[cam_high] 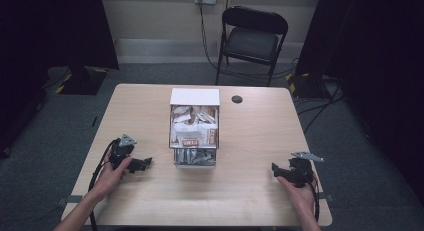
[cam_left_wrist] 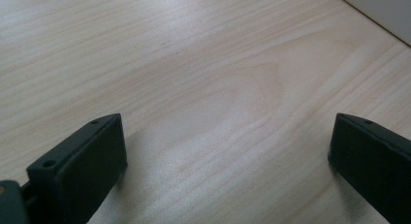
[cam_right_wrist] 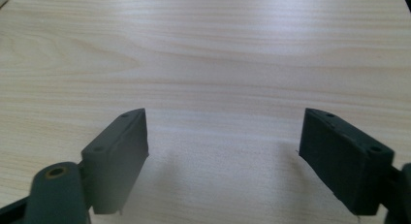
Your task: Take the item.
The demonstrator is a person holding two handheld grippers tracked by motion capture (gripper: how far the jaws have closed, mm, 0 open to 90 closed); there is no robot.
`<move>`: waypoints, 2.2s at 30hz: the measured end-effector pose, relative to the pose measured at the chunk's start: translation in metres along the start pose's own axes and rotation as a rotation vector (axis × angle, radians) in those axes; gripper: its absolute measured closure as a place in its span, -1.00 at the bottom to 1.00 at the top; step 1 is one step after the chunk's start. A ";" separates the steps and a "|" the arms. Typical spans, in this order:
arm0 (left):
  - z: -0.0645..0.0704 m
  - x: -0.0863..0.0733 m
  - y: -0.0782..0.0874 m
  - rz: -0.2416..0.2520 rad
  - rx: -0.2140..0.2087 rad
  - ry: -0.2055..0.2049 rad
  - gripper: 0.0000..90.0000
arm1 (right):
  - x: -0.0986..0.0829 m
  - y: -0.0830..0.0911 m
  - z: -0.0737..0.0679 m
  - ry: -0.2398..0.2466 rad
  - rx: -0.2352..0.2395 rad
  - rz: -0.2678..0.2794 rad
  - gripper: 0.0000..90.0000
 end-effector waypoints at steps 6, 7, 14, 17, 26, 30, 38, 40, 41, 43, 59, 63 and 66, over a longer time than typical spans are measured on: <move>0.000 0.000 0.000 0.000 -0.002 0.000 -1.00 | 0.004 0.006 -0.005 0.035 0.010 0.038 -0.50; 0.000 0.000 0.000 0.000 -0.001 0.000 -1.00 | 0.005 0.007 -0.006 0.037 0.012 0.038 -0.48; 0.000 0.000 0.000 0.000 -0.001 0.001 -1.00 | 0.012 0.016 -0.015 0.035 0.067 0.025 -0.34; 0.000 0.000 0.000 0.000 -0.001 0.001 -1.00 | 0.016 0.020 -0.019 0.052 0.076 0.043 -0.31; 0.000 0.000 0.000 0.000 -0.001 0.000 -1.00 | 0.025 0.028 -0.029 0.061 0.142 0.059 -0.22; 0.000 0.000 0.000 0.000 -0.003 0.000 -1.00 | 0.031 0.033 -0.033 0.039 0.183 0.035 -0.12; 0.000 0.000 0.000 0.000 0.000 0.000 -1.00 | 0.044 0.046 -0.045 0.068 0.207 0.070 -0.12; 0.000 0.000 0.000 0.000 -0.003 0.001 -1.00 | 0.048 0.050 -0.047 0.063 0.215 0.092 -0.12; 0.000 0.000 0.000 0.000 -0.002 0.000 -1.00 | 0.051 0.051 -0.048 0.062 0.221 0.103 -0.13; 0.000 0.000 0.000 0.000 -0.002 0.000 -1.00 | 0.056 0.054 -0.051 0.060 0.230 0.120 -0.15; 0.000 0.000 0.000 0.000 -0.002 0.000 -1.00 | 0.082 0.066 -0.059 0.074 0.257 0.169 -0.04; 0.000 0.000 0.000 0.000 -0.002 0.000 -1.00 | 0.086 0.066 -0.061 0.067 0.269 0.155 0.00; 0.000 0.000 0.000 0.000 -0.002 0.000 -1.00 | 0.090 0.068 -0.063 0.074 0.275 0.149 0.00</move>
Point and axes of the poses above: each handheld gripper's, and its own axes: y roughly backward along the jaws, x roughly out of its top, z roughly to its right, the point moved 2 cm from there along -y, roughly forward along the jaws, and after that the axes turned 4 degrees about -y, right-handed, at the moved point
